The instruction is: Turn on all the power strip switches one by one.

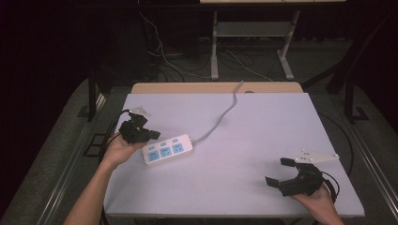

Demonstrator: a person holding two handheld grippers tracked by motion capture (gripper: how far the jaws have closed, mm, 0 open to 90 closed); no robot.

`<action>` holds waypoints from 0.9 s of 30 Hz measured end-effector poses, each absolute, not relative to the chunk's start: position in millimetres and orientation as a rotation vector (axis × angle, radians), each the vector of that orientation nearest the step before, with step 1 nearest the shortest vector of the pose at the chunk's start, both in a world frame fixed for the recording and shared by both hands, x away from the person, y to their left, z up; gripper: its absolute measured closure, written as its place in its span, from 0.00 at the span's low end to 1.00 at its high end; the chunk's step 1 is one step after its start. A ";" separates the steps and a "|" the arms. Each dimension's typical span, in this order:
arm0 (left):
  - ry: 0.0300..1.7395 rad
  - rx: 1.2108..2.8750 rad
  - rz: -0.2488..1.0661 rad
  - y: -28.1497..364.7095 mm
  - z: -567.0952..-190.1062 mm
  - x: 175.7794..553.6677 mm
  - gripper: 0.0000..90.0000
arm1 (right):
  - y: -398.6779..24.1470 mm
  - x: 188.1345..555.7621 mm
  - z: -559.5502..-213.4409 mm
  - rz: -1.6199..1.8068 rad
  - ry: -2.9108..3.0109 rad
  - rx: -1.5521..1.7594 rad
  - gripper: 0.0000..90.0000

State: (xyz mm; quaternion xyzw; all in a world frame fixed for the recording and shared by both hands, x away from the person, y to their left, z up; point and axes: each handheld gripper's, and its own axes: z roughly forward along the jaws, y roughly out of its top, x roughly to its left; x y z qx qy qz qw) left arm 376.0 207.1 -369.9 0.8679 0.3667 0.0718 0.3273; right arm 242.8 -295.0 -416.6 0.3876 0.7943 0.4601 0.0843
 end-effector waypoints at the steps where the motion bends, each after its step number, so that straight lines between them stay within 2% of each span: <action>1: 0.958 2.274 0.189 206.2 -370.6 376.6 0.99 | -295.0 242.8 -416.6 1.372 2.370 1.156 0.01; 27: 0.958 2.313 0.165 196.8 -392.1 383.9 0.99 | -294.4 243.7 -417.4 1.373 2.383 1.149 0.01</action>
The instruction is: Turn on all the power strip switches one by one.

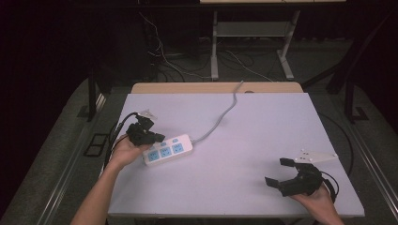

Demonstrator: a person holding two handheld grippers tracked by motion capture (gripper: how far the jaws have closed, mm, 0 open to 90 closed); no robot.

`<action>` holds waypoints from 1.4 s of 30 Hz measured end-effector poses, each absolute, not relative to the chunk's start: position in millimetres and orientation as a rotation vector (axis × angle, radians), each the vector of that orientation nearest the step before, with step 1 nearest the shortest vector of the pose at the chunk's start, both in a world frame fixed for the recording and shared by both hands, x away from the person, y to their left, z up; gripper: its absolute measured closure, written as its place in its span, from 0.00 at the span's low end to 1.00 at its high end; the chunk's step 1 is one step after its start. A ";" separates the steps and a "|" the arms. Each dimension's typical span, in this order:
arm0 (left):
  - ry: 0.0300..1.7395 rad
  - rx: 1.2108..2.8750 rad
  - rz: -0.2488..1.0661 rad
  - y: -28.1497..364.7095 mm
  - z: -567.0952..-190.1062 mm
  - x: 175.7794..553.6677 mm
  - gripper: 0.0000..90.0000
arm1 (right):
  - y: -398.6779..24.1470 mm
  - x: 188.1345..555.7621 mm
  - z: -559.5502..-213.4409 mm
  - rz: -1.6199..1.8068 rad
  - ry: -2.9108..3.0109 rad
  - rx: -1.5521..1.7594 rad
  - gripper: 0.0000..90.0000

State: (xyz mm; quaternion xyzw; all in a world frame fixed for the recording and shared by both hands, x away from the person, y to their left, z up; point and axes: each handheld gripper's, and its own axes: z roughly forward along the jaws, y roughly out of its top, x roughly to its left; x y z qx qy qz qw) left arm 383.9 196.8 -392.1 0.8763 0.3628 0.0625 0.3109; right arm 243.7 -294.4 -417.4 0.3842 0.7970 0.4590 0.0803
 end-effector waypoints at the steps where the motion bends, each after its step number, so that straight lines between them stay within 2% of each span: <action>1: 0.960 2.313 0.164 196.9 -392.7 383.8 0.99 | -294.3 243.7 -417.5 1.372 2.384 1.149 0.01; 27: 0.953 2.341 0.156 191.6 -402.8 384.8 0.99 | -294.5 243.7 -417.5 1.371 2.385 1.147 0.01; 42: 0.992 2.270 0.086 200.0 -409.5 387.3 1.00 | -295.0 242.7 -416.9 1.372 2.382 1.145 0.01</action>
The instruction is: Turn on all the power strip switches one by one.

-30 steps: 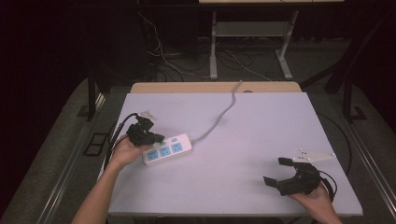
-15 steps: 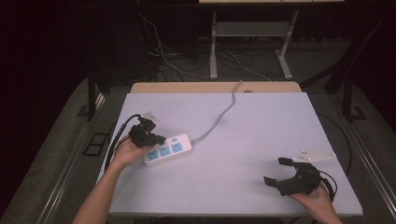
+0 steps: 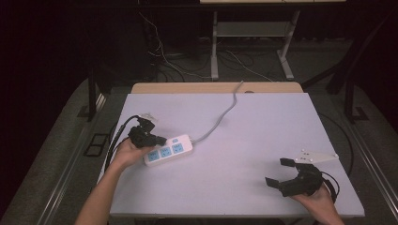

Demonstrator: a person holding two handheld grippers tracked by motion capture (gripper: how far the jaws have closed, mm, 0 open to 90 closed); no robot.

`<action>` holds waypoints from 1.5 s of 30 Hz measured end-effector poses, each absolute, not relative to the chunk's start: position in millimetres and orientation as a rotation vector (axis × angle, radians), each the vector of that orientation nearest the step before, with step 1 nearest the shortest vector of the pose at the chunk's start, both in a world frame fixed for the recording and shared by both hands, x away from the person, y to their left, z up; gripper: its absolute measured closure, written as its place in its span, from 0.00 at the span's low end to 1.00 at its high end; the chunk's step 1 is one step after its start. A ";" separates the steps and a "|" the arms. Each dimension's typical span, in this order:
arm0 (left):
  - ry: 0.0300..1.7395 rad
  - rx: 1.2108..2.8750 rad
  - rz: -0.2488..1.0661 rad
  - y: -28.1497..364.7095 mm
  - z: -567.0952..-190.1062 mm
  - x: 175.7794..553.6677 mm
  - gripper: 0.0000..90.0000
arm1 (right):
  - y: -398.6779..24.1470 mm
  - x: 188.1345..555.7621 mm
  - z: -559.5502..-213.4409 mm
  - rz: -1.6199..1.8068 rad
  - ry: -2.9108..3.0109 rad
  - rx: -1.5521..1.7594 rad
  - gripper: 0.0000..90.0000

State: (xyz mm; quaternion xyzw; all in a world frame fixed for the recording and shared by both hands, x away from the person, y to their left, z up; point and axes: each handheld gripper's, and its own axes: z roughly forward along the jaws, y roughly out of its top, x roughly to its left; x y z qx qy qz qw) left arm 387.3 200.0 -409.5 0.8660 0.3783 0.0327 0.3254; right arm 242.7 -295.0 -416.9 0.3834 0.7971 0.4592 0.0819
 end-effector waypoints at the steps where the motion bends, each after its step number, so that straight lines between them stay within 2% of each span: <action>1: 0.994 2.261 0.090 200.4 -410.1 386.5 1.00 | -294.9 242.5 -416.8 1.372 2.381 1.144 0.01; 15: 0.996 2.281 0.109 198.2 -409.1 384.9 1.00 | -295.4 243.4 -416.8 1.370 2.376 1.148 0.01; 19: 1.004 2.255 0.065 202.3 -410.4 386.2 1.00 | -296.0 243.3 -416.8 1.367 2.377 1.150 0.01; 27: 0.976 2.307 0.104 202.8 -406.2 382.8 0.99 | -295.3 243.9 -417.6 1.361 2.381 1.149 0.01; 45: 0.910 2.258 0.161 191.1 -379.2 382.2 0.99 | -295.3 243.6 -417.4 1.364 2.379 1.148 0.01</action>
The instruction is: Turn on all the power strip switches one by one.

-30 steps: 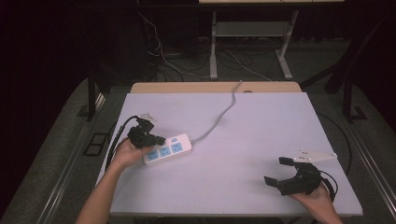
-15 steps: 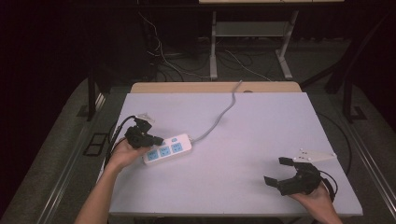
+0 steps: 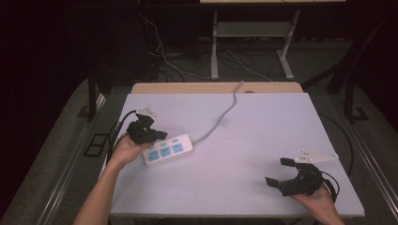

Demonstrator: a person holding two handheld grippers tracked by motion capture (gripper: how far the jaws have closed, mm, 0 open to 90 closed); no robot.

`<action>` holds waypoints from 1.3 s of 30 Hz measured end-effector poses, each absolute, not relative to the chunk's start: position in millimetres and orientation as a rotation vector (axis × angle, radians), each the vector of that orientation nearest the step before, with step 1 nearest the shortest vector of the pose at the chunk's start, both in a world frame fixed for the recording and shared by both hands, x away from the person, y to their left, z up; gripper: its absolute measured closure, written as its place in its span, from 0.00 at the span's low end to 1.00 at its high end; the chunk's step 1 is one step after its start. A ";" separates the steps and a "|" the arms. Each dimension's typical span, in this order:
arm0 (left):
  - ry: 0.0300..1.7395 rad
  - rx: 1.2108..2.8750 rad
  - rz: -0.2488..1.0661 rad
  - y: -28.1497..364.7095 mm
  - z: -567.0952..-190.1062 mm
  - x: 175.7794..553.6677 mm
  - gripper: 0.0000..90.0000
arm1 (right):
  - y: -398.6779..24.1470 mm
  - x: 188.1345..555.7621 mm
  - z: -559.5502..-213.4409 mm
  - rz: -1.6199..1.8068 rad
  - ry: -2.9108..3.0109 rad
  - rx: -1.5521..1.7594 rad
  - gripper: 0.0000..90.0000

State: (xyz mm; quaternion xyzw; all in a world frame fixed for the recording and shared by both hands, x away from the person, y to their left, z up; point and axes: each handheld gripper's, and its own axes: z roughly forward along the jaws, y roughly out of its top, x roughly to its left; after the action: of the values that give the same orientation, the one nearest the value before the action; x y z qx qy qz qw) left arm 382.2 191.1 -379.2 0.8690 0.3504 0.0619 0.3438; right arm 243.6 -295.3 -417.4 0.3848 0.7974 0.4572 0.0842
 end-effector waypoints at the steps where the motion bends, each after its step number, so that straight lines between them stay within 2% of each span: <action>1: 0.907 2.259 0.162 189.7 -378.6 382.5 0.99 | -295.4 243.7 -417.3 1.365 2.378 1.147 0.01; 12: 0.887 2.272 0.172 178.1 -377.0 386.7 0.99 | -295.5 243.6 -417.4 1.365 2.378 1.148 0.01; 39: 0.894 2.329 0.147 159.3 -405.1 399.3 0.99 | -295.8 243.8 -417.8 1.363 2.386 1.146 0.01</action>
State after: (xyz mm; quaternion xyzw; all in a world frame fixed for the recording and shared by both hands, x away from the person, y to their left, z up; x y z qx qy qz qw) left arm 399.3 159.3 -405.1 0.8842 0.3396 0.0557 0.3160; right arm 243.8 -295.8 -417.8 0.3837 0.7988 0.4561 0.0820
